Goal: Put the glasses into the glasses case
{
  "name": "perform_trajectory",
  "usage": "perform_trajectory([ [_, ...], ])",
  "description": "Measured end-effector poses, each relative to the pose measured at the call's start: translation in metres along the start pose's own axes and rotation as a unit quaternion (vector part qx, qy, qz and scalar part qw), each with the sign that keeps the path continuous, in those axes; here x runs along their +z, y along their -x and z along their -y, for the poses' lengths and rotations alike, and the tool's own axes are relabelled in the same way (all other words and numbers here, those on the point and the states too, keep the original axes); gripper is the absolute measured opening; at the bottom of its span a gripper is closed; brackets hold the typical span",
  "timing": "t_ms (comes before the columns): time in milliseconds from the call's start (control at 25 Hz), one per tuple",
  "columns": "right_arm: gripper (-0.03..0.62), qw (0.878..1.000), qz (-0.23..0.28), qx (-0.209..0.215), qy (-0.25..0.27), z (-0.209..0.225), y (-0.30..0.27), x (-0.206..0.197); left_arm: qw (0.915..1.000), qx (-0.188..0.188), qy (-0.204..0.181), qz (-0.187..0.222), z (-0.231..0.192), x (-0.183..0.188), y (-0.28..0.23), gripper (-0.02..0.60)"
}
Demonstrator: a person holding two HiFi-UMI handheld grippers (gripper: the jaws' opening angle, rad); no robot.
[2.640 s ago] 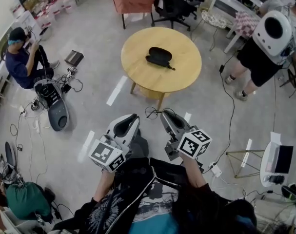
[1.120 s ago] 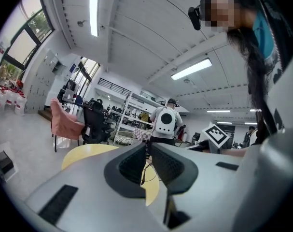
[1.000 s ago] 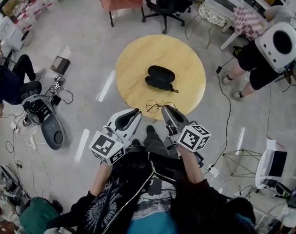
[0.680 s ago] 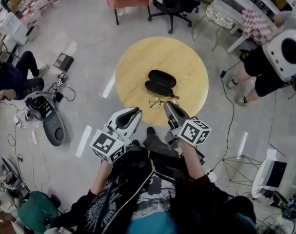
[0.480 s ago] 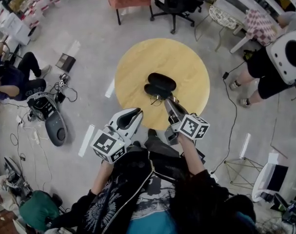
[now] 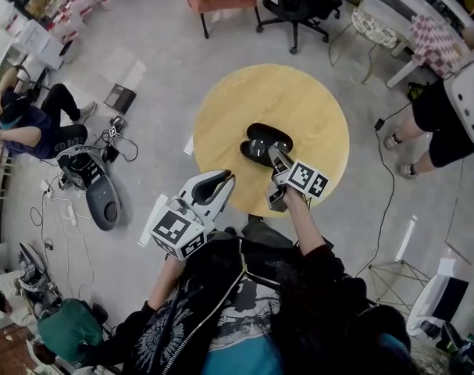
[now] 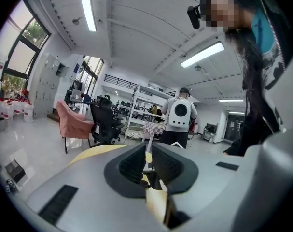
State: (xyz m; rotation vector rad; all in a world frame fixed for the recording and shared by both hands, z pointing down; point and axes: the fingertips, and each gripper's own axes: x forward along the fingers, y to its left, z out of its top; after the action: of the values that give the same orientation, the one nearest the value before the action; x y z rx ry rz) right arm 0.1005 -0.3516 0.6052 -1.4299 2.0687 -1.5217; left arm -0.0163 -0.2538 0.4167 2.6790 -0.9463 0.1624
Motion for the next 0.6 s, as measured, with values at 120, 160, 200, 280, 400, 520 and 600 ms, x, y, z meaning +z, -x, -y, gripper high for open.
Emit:
perform_trajectory([
  [120, 0.060, 1.000, -0.008, -0.005, -0.028, 0.010, -0.014, -0.007, 1.0000, 0.007, 0.001, -0.001, -0.007, 0.001, -0.001, 0.032],
  [160, 0.059, 0.999, -0.007, -0.005, -0.042, 0.013, -0.018, -0.009, 1.0000, 0.009, 0.002, -0.002, -0.009, 0.001, -0.001, 0.032],
  [200, 0.060, 0.998, -0.006, -0.005, -0.057, 0.017, -0.020, -0.011, 0.9999, 0.011, 0.002, -0.003, -0.010, 0.001, -0.002, 0.032],
  [280, 0.060, 0.996, -0.006, -0.010, -0.084, 0.025, -0.023, -0.014, 0.9999, 0.013, 0.001, -0.004, -0.010, 0.002, -0.004, 0.031],
  [400, 0.060, 0.995, -0.014, -0.024, -0.094, 0.037, -0.027, -0.019, 0.9999, 0.014, 0.000, -0.006, -0.011, 0.003, -0.006, 0.032],
  [520, 0.060, 0.995, -0.024, -0.033, -0.086, 0.043, -0.031, -0.025, 0.9998, 0.018, 0.001, -0.006, -0.016, 0.002, -0.006, 0.031],
  [600, 0.060, 0.996, -0.035, -0.041, -0.077, 0.047, -0.033, -0.029, 0.9998, 0.020, 0.002, -0.006, -0.018, 0.003, -0.005, 0.032],
])
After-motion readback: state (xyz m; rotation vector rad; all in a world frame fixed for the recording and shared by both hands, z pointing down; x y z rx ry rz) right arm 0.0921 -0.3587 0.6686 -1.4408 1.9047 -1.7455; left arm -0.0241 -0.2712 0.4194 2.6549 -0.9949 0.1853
